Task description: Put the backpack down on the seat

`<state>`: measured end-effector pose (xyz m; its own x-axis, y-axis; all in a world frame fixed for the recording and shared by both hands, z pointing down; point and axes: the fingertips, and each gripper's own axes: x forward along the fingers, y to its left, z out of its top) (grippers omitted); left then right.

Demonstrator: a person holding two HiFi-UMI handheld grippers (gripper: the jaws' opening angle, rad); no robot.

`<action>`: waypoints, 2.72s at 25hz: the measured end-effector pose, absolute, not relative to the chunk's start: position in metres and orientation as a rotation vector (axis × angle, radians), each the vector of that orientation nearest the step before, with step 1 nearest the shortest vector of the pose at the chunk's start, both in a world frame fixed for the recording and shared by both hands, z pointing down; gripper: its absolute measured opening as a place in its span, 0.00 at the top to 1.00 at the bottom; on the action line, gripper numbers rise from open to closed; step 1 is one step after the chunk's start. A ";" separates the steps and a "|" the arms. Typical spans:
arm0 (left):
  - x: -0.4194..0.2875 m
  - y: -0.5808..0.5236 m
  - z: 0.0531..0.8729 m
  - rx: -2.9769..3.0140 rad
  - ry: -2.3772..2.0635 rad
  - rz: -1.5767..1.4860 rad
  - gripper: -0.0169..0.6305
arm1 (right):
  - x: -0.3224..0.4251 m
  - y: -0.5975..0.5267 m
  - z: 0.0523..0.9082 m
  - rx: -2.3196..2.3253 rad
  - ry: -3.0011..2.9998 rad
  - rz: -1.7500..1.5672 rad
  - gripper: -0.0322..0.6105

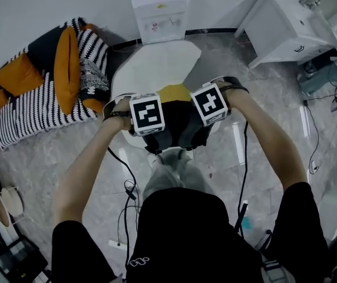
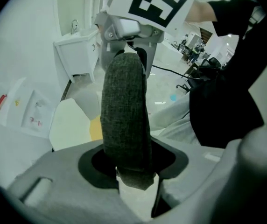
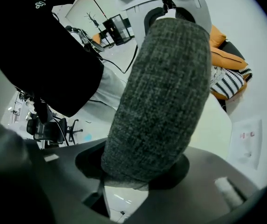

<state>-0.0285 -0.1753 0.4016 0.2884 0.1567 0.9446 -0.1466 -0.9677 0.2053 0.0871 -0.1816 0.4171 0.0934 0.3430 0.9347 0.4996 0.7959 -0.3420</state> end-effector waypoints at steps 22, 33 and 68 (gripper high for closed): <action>0.010 -0.161 0.628 2.239 -0.039 1.762 0.69 | 0.114 -0.176 0.646 -0.618 -1.510 -0.287 0.60; 0.022 -0.138 0.714 2.177 -0.025 1.745 0.68 | 0.127 -0.151 0.732 -0.609 -1.523 -0.256 0.60; 0.000 -0.344 0.827 2.356 -0.721 1.859 0.66 | 0.097 -0.357 0.866 -0.123 -1.723 -0.349 0.55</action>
